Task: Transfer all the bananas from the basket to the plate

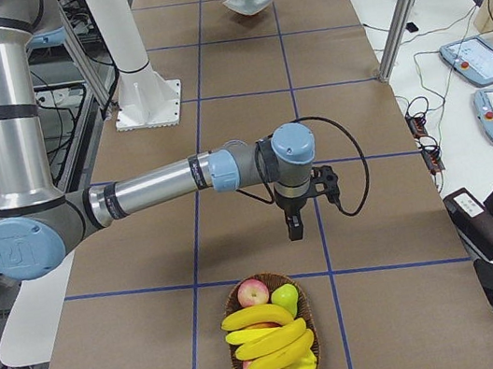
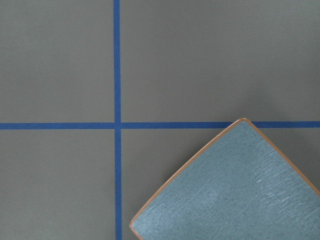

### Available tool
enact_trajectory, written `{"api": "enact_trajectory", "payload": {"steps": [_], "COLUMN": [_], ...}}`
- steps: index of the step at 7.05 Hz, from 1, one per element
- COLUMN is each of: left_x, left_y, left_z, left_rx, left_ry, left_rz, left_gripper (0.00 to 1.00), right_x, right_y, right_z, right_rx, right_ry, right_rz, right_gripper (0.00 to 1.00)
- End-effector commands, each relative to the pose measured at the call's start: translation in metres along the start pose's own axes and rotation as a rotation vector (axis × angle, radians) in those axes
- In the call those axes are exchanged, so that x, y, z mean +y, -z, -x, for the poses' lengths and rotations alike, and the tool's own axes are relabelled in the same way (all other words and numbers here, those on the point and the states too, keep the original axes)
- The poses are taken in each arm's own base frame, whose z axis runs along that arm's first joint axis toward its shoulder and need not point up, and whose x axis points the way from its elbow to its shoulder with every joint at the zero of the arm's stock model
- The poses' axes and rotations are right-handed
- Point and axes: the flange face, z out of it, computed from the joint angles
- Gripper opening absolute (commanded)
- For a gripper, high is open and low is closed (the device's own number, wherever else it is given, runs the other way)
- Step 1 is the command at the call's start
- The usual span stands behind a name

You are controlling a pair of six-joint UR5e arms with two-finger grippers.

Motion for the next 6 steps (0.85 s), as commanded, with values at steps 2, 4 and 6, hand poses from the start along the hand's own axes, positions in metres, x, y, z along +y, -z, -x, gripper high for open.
{"api": "enact_trajectory", "payload": {"steps": [2,4,6], "left_x": [0.0076,0.0139,0.0162], "left_y": [0.0008,-0.0016,-0.001], "left_z": [0.0013,0.0034,0.0037], "left_rx": [0.003,-0.002,0.005], "left_ry": [-0.009,0.002,0.01], "left_rz": [0.001,0.006,0.009], "left_gripper": [1.0,1.0,1.0], "right_x": [0.0,0.0,0.0], "right_y": [-0.001,-0.001,0.0001], "right_z": [-0.001,-0.0008,0.0002], "right_rx": [0.0,-0.001,-0.002], "right_ry": [0.0,0.0,0.0], "right_rz": [0.002,0.002,0.0], "right_gripper": [1.0,1.0,1.0]}}
